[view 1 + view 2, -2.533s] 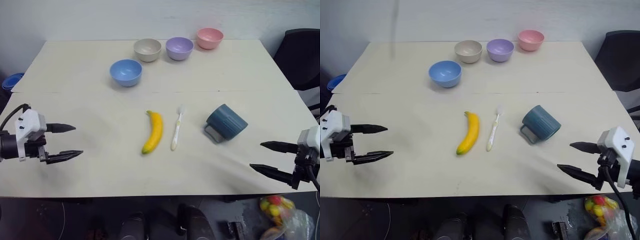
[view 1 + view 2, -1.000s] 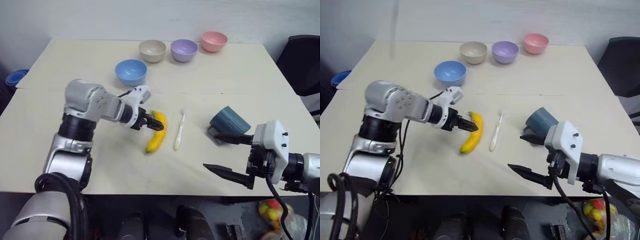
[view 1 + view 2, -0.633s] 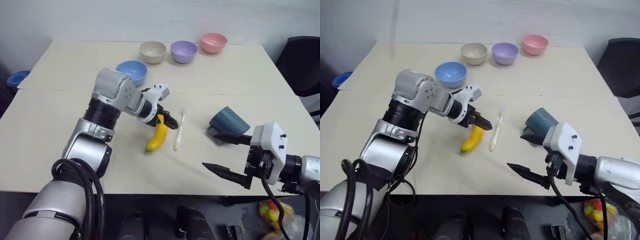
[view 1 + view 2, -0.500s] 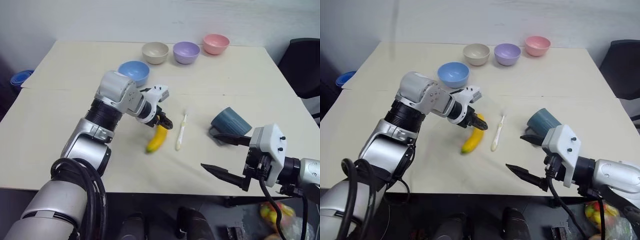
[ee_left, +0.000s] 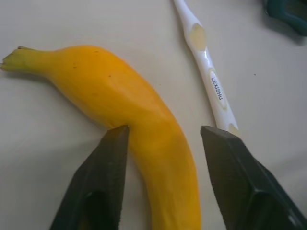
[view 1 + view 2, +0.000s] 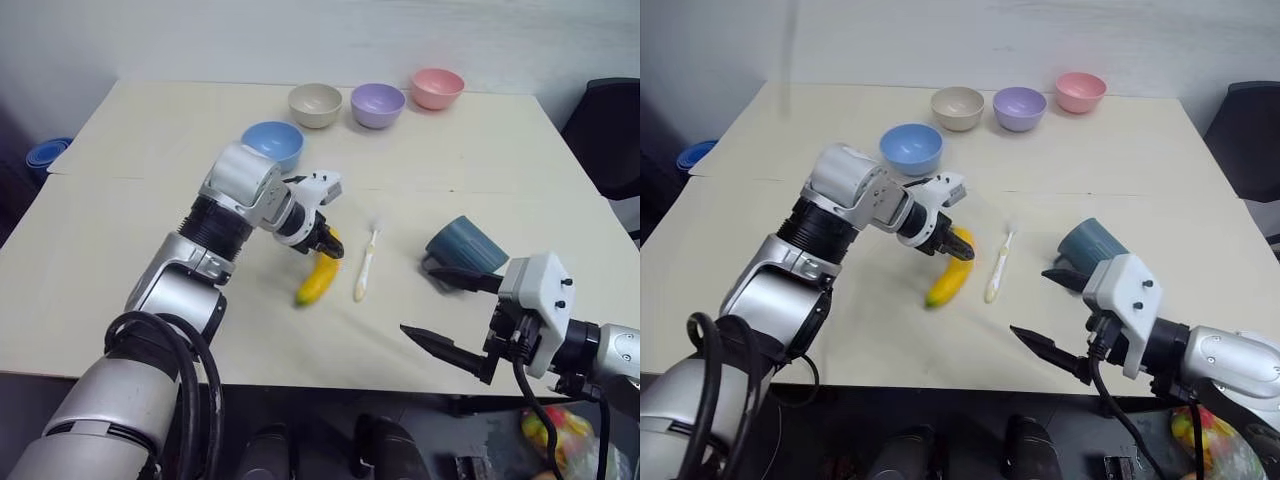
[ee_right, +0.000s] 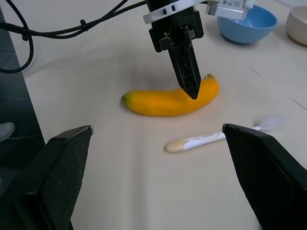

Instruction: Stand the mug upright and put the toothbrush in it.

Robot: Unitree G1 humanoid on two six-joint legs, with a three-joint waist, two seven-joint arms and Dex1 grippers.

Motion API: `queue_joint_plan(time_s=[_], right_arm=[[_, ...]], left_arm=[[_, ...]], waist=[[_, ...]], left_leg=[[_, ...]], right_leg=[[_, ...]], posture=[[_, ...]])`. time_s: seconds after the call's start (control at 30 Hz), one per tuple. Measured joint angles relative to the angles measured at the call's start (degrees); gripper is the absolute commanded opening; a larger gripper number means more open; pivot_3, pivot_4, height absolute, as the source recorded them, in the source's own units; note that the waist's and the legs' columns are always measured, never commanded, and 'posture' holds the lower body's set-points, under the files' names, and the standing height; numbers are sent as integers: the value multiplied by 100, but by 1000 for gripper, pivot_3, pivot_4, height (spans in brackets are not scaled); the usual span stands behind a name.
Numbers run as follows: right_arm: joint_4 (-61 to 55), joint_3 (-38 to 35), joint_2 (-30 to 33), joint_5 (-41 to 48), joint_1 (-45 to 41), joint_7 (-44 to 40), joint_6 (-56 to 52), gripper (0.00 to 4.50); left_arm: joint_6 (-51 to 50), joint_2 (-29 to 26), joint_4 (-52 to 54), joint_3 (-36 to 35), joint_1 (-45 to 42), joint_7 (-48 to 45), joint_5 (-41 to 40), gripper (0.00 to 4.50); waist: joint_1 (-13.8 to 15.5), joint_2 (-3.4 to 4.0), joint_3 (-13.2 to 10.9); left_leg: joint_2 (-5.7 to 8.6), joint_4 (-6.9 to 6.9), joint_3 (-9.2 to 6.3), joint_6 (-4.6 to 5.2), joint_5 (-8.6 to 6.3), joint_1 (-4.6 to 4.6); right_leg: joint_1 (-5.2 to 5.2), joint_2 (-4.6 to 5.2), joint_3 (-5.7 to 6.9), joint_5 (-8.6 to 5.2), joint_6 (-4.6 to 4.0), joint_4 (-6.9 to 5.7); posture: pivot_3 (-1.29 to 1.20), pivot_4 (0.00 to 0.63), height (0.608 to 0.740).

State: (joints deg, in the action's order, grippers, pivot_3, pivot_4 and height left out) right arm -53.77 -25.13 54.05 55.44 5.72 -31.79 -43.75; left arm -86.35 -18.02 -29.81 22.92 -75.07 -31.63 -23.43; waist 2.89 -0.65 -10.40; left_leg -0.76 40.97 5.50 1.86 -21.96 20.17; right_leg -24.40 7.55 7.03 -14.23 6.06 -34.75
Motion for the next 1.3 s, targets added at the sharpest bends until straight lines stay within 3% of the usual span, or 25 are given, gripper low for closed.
queue_joint_plan(time_s=[0.1,0.43,0.6,0.7,0.97,1.13,1.3], right_arm=[[1,0,0,-32,8,10,12,4500],[4,8,-28,-80,45,25,105,4500],[4,8,-28,-77,39,32,105,4500],[3,6,-27,-73,40,38,105,4500],[-36,-7,-28,-62,98,169,105,4500],[-48,2,-27,-24,62,219,107,4500],[34,225,-27,-25,-270,172,127,4500]], left_arm=[[-128,0,80,-4,1,-21,1,4289],[-562,-63,-4,124,151,28,-102,4289],[-450,214,-179,5,121,157,87,4289],[-261,295,-299,13,112,150,185,3777],[252,359,-826,63,9,-55,520,1524],[312,287,-926,0,7,-145,549,1502],[362,-413,-844,-511,235,14,612,1502]], waist=[[-2,2,3],[-10,0,1],[30,0,2],[37,1,2],[37,3,3],[15,3,3],[-171,2,3]], left_leg=[[-1,1,0,2,-1,-1],[-2,3,-6,10,-4,24],[2,7,-11,13,-5,21],[4,10,-12,17,-5,14],[4,9,-14,19,-5,16],[2,9,-13,20,-6,16],[-11,-6,-8,12,-5,19]], right_leg=[[0,0,0,0,0,2],[-15,-2,12,1,2,-2],[-5,2,17,2,3,2],[4,10,16,4,7,22],[5,13,18,6,11,24],[3,12,17,7,11,26],[-18,-2,13,5,8,-1]], posture=[[0,150,740],[0,150,740],[0,150,740],[0,150,740],[0,150,740],[0,150,740],[0,150,740]])
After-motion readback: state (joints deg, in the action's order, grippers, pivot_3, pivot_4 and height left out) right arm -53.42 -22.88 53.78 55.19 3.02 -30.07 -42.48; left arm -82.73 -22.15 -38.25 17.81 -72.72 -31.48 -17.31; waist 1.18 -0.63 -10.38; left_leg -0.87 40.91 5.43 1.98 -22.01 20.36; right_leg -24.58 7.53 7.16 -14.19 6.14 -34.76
